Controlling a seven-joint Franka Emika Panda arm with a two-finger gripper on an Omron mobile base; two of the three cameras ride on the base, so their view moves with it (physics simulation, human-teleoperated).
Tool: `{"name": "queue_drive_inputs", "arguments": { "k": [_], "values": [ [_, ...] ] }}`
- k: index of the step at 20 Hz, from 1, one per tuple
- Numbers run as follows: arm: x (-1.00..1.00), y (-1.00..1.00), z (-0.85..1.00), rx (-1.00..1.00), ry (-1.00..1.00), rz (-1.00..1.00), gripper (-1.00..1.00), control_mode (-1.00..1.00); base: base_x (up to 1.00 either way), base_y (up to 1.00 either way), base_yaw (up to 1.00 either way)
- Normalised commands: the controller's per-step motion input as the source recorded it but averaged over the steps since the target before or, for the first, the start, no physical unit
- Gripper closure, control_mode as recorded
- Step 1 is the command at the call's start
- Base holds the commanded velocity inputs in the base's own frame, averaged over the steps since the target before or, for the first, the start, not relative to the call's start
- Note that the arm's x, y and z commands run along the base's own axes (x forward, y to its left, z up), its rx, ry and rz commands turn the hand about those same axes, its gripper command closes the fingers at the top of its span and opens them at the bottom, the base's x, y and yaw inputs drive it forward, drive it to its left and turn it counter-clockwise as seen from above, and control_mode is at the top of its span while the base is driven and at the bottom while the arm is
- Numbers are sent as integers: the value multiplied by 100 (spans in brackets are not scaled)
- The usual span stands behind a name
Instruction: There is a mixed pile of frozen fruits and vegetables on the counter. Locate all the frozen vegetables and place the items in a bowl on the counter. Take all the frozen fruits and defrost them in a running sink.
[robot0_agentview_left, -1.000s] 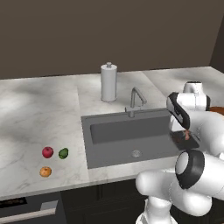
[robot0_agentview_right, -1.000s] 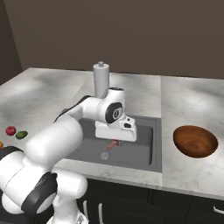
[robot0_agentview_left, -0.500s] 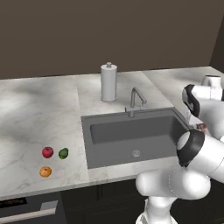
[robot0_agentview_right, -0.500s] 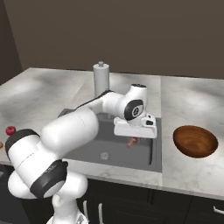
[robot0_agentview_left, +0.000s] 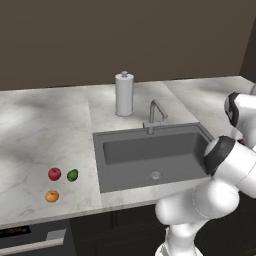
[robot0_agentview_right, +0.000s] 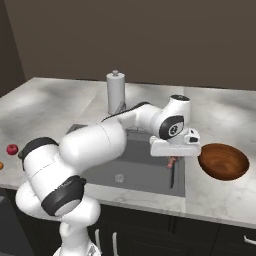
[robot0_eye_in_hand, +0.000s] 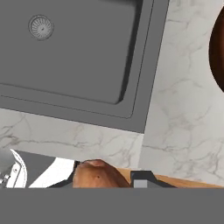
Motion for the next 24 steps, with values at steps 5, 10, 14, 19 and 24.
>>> {"name": "queue_drive_inputs", "arguments": {
  "k": [5,10,14,19,24],
  "values": [
    [7,-45,22,-1,-1,5,100,-100,0,0,0],
    [14,-47,14,0,1,1,100,-100,0,0,0],
    [17,-42,-2,1,0,1,100,-100,0,0,0],
    [24,-32,-7,0,-6,4,100,-100,0,0,0],
    [34,-36,-9,3,0,6,100,-100,0,0,0]
  ]
}}
